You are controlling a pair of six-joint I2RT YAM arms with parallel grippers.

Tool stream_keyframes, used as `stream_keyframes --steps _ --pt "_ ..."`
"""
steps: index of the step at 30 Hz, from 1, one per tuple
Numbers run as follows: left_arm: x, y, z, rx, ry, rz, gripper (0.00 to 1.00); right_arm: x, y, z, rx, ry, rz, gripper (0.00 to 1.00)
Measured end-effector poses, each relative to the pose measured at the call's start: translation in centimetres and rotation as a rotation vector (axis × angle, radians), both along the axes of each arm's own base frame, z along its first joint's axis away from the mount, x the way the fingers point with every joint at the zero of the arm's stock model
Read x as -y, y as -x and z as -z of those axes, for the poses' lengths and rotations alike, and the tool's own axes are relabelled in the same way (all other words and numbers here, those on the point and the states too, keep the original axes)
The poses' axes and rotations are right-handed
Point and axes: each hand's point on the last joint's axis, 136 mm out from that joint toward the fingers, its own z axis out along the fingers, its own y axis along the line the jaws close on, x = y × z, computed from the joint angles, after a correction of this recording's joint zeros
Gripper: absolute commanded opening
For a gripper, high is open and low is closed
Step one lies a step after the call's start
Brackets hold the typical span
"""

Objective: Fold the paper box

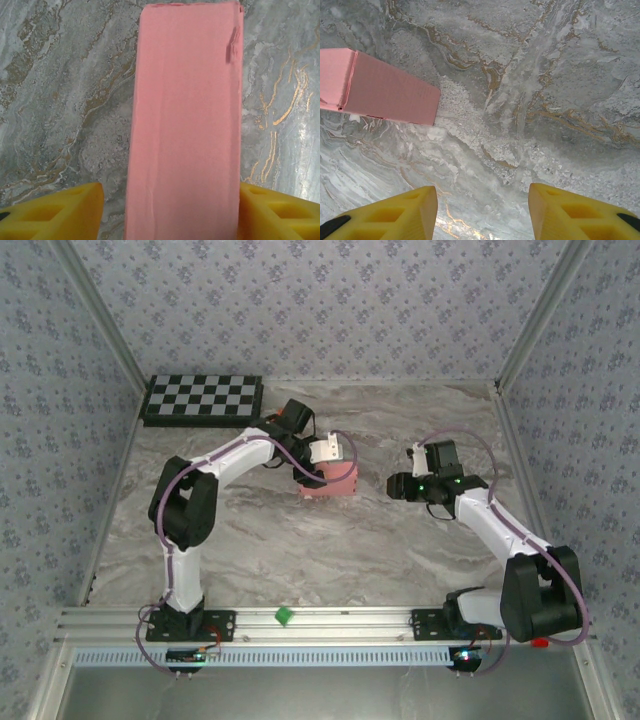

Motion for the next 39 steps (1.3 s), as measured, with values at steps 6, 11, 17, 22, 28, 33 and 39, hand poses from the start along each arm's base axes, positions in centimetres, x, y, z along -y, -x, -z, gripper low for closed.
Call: stream_keyframes --steps 6,11,17,22,28,33,39 --pt "-0.1 0.0 0.3 -0.006 -0.002 -0.008 0.52 0.4 0.0 0.2 -0.004 0.001 0.011 0.53" --pt "0.0 0.0 0.3 -0.006 -0.001 -0.013 0.47 0.5 -0.1 0.2 -0.005 0.000 0.015 0.53" --pt "-0.2 -0.1 0.2 0.010 0.000 -0.021 0.47 0.6 -0.1 0.2 -0.007 -0.002 0.022 0.53" --pt "-1.1 0.2 -0.1 0.060 -0.038 -0.044 0.46 0.7 -0.1 0.2 -0.008 -0.003 0.026 0.53" --pt "-1.6 0.1 -0.4 0.159 -0.073 -0.072 0.44 0.8 -0.1 0.5 -0.015 -0.005 0.033 0.53" --pt "-1.6 -0.8 -0.4 0.266 -0.088 -0.106 0.43 0.8 0.1 1.0 -0.030 -0.004 0.036 0.53" --pt "-1.5 -2.0 -0.1 0.413 -0.106 -0.147 0.44 1.0 0.1 1.2 -0.037 -0.007 0.043 0.53"
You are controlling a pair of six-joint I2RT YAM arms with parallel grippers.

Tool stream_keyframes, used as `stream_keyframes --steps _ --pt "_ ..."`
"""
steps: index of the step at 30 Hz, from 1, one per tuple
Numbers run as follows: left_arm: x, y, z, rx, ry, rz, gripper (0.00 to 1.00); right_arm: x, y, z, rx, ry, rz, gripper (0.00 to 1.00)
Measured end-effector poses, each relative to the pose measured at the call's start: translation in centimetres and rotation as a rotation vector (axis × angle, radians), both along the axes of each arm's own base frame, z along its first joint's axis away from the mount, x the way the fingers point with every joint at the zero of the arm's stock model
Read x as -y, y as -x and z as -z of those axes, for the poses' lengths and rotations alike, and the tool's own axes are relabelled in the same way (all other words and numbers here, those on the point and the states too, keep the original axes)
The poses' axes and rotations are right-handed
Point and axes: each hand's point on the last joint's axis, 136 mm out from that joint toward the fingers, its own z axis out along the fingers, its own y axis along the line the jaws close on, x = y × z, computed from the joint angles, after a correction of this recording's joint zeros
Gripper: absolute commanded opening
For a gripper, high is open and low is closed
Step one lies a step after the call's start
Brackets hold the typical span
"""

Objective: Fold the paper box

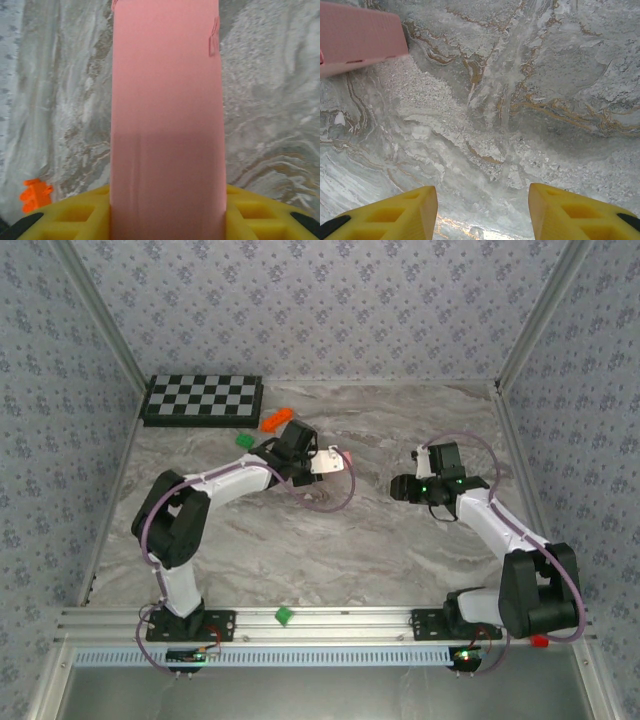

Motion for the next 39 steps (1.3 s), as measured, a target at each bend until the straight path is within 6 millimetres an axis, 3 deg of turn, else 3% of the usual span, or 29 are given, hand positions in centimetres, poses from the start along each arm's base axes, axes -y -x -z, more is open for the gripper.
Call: stream_keyframes --steps 13,23,30,39 --pt "-0.2 -1.6 0.8 0.244 -0.078 -0.062 0.48 0.3 0.2 0.5 -0.010 -0.004 0.010 0.52" --pt "-0.1 -1.6 1.8 0.330 -0.102 -0.075 0.52 0.7 0.4 0.9 -0.021 -0.004 0.025 0.52" --pt "0.1 -1.5 2.1 0.351 -0.104 -0.076 0.59 0.8 0.3 1.1 -0.025 -0.009 0.029 0.52" --pt "0.2 -1.6 2.0 0.364 -0.097 -0.073 0.77 1.0 0.2 1.4 -0.029 -0.010 0.034 0.52"
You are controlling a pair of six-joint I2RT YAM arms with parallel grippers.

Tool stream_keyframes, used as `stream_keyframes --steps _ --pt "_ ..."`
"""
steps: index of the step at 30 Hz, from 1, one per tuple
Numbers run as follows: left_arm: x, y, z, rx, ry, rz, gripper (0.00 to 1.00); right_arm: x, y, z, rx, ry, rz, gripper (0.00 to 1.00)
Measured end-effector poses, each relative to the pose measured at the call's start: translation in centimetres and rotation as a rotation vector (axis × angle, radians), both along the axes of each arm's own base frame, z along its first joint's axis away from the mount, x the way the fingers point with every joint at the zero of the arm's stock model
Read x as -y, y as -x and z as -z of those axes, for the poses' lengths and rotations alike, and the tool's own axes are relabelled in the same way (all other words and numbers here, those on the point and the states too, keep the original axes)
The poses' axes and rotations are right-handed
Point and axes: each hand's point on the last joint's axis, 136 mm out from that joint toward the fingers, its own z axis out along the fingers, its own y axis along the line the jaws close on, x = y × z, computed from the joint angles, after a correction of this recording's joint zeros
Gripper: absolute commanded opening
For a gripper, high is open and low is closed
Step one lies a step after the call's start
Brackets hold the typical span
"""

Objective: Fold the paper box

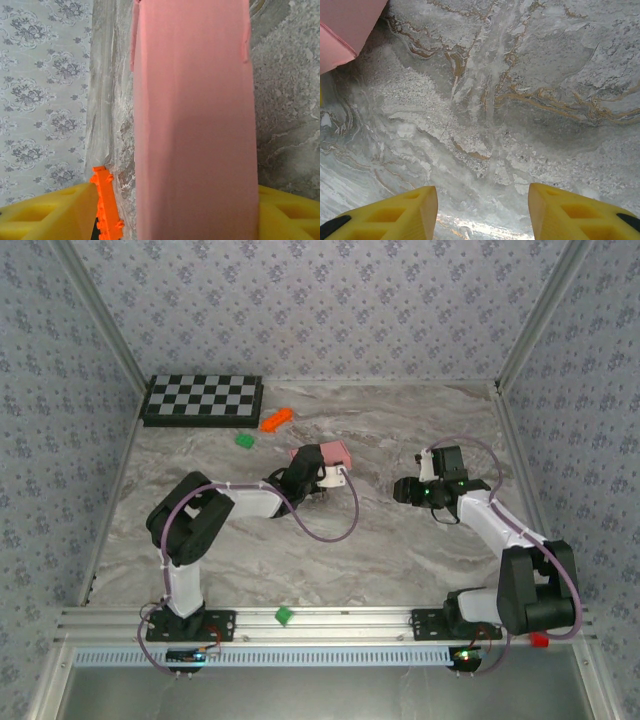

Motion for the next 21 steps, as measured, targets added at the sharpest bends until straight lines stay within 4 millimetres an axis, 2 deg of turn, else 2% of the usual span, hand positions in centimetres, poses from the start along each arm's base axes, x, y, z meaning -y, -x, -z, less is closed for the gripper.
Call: stream_keyframes --steps 8,13,15,18,21 --pt "0.1 0.1 0.1 -0.008 0.002 0.010 0.85 0.2 0.1 0.4 -0.009 0.001 0.005 0.52" --pt "0.3 0.9 1.1 -0.062 -0.002 0.037 0.90 0.2 0.1 0.5 -0.011 0.001 0.006 0.52" --pt "0.4 1.5 1.7 -0.101 -0.003 0.050 0.99 0.3 0.1 0.5 -0.010 0.000 0.008 0.52" --pt "0.3 2.5 2.1 -0.159 0.002 0.066 0.99 0.3 0.0 0.4 -0.007 -0.001 0.008 0.52" --pt "0.4 2.9 1.4 -0.187 0.020 0.070 1.00 0.2 0.0 0.4 -0.005 -0.005 0.006 0.52"
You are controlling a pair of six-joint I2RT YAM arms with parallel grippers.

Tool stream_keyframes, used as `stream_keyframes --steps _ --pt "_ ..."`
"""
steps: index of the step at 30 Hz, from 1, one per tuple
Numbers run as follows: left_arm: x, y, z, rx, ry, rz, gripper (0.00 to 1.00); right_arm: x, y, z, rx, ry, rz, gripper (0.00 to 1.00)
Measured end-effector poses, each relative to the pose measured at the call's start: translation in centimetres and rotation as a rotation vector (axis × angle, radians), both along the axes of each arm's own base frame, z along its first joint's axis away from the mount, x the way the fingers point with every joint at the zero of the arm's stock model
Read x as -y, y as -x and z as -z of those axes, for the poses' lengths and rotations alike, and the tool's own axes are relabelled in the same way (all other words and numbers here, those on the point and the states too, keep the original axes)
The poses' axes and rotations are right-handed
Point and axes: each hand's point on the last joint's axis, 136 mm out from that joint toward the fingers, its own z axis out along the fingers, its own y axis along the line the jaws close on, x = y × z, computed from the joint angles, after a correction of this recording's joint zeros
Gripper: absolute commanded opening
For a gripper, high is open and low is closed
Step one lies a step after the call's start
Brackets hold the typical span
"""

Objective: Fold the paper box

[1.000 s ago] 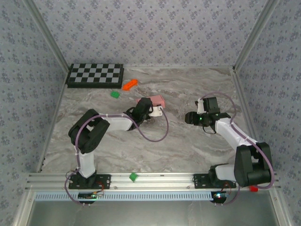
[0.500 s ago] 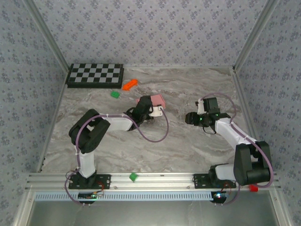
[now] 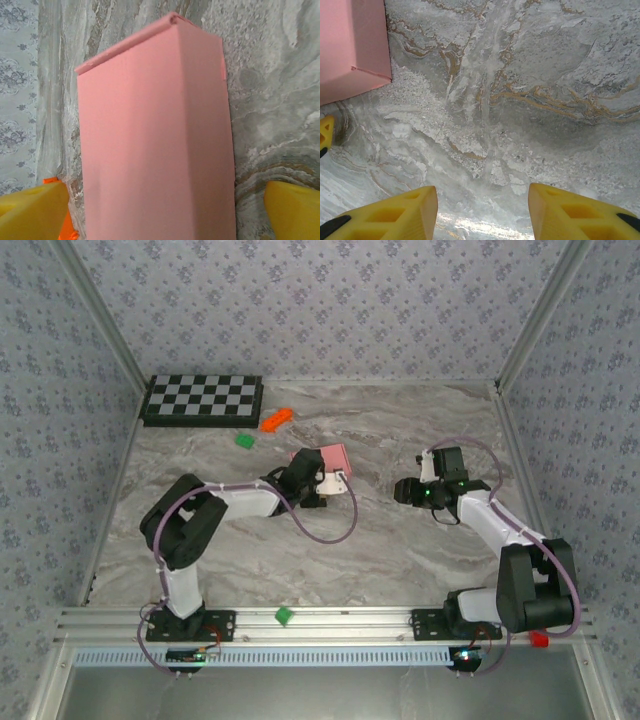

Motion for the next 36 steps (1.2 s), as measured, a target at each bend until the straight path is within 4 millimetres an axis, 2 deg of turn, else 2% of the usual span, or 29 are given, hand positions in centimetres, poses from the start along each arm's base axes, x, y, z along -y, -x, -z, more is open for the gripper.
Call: stream_keyframes --steps 5,9,11,15,18,21,29,36 --pt "-0.2 0.4 -2.0 -0.035 0.075 -0.024 1.00 0.0 0.0 0.2 -0.006 0.000 0.001 0.53" --pt "-1.4 -0.3 -5.3 -0.045 0.210 -0.111 0.99 0.2 0.0 0.4 -0.011 0.002 0.005 0.53" --pt "-2.9 -1.0 -7.4 -0.044 0.298 -0.189 1.00 0.2 0.0 0.4 -0.011 0.004 0.007 0.53" --pt "-7.1 -2.5 -11.2 -0.054 0.476 -0.376 0.99 0.9 -0.2 0.5 -0.008 0.031 0.029 0.53" --pt "-10.5 -3.0 -12.8 -0.073 0.575 -0.508 1.00 1.6 -0.4 0.6 -0.004 0.059 0.057 0.53" --pt "-14.0 -2.8 -13.0 -0.087 0.646 -0.656 1.00 2.4 -0.7 0.6 0.008 0.089 0.085 0.53" --pt "-24.5 -0.8 -10.5 -0.057 0.743 -1.068 1.00 5.9 -2.0 -0.4 0.075 0.196 0.208 0.53" --pt "-30.3 1.2 -9.5 0.029 0.801 -1.298 1.00 9.0 -3.4 -1.5 0.150 0.316 0.316 0.53"
